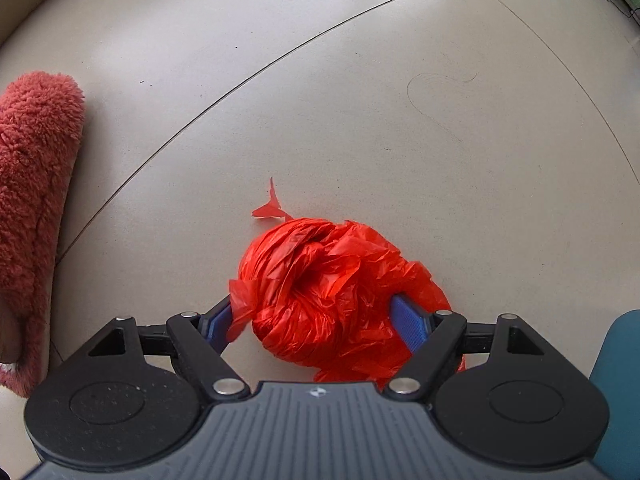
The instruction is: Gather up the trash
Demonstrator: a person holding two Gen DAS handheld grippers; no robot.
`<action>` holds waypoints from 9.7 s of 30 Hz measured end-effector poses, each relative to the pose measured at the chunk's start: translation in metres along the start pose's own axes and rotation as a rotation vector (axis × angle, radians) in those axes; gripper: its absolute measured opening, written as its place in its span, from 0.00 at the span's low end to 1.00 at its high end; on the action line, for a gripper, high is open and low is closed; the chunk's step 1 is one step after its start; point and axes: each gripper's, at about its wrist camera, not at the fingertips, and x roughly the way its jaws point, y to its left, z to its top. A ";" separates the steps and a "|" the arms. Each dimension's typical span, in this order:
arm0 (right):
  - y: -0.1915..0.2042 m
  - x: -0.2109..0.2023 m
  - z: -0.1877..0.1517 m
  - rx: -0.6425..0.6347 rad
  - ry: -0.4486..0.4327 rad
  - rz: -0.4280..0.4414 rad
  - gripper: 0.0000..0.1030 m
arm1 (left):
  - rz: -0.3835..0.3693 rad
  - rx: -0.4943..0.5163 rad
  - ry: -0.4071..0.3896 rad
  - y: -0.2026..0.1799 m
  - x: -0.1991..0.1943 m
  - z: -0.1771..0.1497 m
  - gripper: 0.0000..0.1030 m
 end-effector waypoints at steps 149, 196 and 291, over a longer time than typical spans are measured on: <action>-0.009 -0.043 -0.008 -0.021 -0.099 0.015 0.11 | 0.072 0.124 0.106 -0.009 -0.069 -0.104 0.72; -0.011 -0.045 -0.010 -0.017 -0.105 0.020 0.11 | 0.081 0.595 0.134 -0.152 -0.032 -0.155 0.65; -0.019 -0.042 -0.011 0.000 -0.102 0.034 0.11 | -0.253 0.546 -0.200 -0.124 -0.284 -0.125 0.64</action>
